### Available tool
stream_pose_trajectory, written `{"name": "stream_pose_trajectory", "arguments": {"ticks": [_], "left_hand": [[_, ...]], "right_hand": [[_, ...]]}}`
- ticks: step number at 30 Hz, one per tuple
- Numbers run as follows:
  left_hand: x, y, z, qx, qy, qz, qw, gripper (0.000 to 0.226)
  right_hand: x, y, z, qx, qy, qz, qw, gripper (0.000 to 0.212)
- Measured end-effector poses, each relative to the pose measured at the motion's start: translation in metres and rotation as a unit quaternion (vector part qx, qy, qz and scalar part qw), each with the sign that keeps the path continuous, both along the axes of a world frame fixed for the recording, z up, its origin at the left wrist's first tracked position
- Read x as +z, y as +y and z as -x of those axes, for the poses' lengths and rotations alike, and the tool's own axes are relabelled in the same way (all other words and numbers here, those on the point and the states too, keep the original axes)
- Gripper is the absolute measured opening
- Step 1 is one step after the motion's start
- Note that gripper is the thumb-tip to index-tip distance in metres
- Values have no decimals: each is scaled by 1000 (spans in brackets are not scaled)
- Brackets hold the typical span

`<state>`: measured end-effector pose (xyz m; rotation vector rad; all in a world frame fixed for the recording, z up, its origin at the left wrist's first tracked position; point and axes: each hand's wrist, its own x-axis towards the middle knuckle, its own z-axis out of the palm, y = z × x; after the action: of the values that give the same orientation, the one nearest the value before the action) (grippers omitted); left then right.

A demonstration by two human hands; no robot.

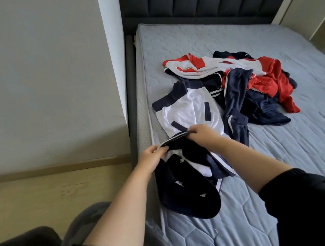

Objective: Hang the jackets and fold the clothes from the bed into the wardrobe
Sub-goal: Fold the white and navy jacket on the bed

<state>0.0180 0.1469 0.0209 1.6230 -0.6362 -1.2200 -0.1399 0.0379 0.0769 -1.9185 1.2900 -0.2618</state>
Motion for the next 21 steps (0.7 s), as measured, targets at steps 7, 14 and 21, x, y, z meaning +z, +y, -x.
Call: {"name": "stream_pose_trajectory", "arguments": {"ticks": [7,14,21], "left_hand": [[-6,5,6,-118,101,-96,983,21],[-2,-1,3,-76,224,30,971,16],[3,-1,8,-55,124,42,990,23]], "right_hand": [[10,-19,18,-175,24,120,977,26],[17,3,10,171,56,147,973,73],[21,5,-3,228,137,66,962,12]]}}
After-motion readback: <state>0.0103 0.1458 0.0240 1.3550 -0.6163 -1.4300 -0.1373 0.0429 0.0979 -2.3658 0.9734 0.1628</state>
